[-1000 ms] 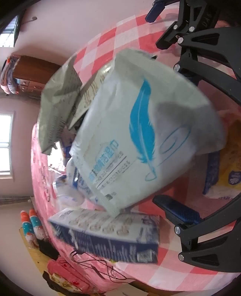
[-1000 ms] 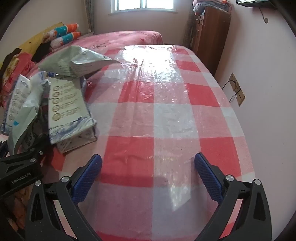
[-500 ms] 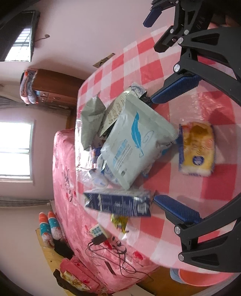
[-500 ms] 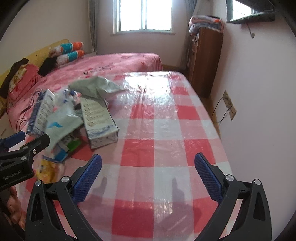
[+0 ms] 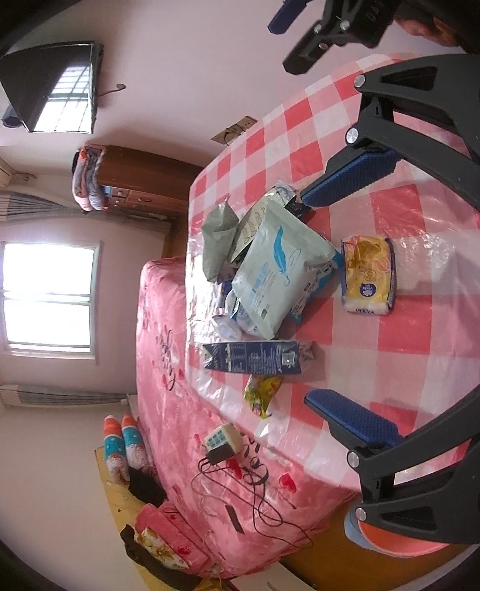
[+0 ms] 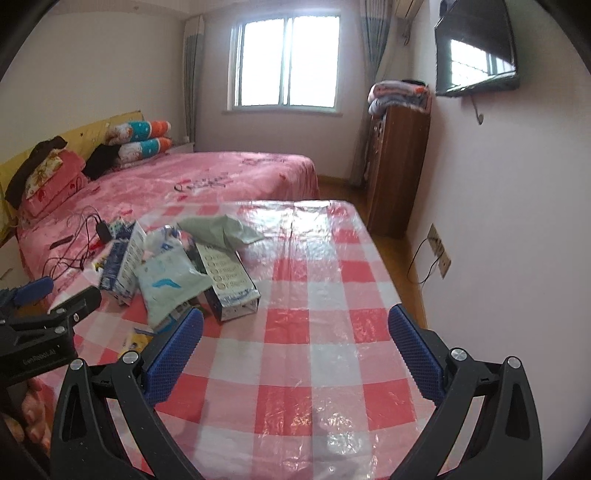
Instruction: Collect trash
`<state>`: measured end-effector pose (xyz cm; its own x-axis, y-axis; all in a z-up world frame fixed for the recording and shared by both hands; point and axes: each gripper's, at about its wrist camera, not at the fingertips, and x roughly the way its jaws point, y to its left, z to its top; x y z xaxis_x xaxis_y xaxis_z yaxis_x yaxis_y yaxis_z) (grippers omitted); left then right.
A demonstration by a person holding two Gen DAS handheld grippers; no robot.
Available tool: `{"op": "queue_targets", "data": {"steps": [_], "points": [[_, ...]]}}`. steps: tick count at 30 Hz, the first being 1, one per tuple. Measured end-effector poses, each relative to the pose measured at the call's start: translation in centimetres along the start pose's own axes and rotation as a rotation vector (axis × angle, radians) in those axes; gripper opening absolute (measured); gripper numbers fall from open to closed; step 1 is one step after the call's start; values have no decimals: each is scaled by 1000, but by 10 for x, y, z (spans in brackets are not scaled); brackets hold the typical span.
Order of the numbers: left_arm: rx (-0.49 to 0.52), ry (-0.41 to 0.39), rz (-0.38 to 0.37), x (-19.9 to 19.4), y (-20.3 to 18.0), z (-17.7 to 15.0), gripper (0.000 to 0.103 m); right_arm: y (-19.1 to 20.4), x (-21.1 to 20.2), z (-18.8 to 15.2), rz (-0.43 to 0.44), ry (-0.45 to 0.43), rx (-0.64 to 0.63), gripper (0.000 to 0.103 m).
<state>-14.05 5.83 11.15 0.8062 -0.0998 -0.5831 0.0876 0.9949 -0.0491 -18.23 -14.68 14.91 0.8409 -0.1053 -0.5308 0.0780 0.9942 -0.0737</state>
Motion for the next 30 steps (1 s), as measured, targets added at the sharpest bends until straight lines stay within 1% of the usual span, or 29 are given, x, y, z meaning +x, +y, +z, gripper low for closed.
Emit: {"op": "queue_targets", "data": {"steps": [4,8,16,24,26,30], "points": [[-3,-15,-16,-10,6,-4,99,1,-17,0,-20,-34,-2,99],[-14,-39,-18,-18,13,-7,99,0,-23,0,-26,-43,3,99],[-34,-74,-6,-19,21,-14,99,1,-16,-6,-34,-15,14,99],[6,-99,55,-14,25,-13,99,0,5,-13,-32,4,22,99],[22,-93,74,-13,29,-14,99,1,10,-17,-32,1,29,99],[58,-69,91,-13,36,-19,99,4,14,-18,15,-10,31,99]]}}
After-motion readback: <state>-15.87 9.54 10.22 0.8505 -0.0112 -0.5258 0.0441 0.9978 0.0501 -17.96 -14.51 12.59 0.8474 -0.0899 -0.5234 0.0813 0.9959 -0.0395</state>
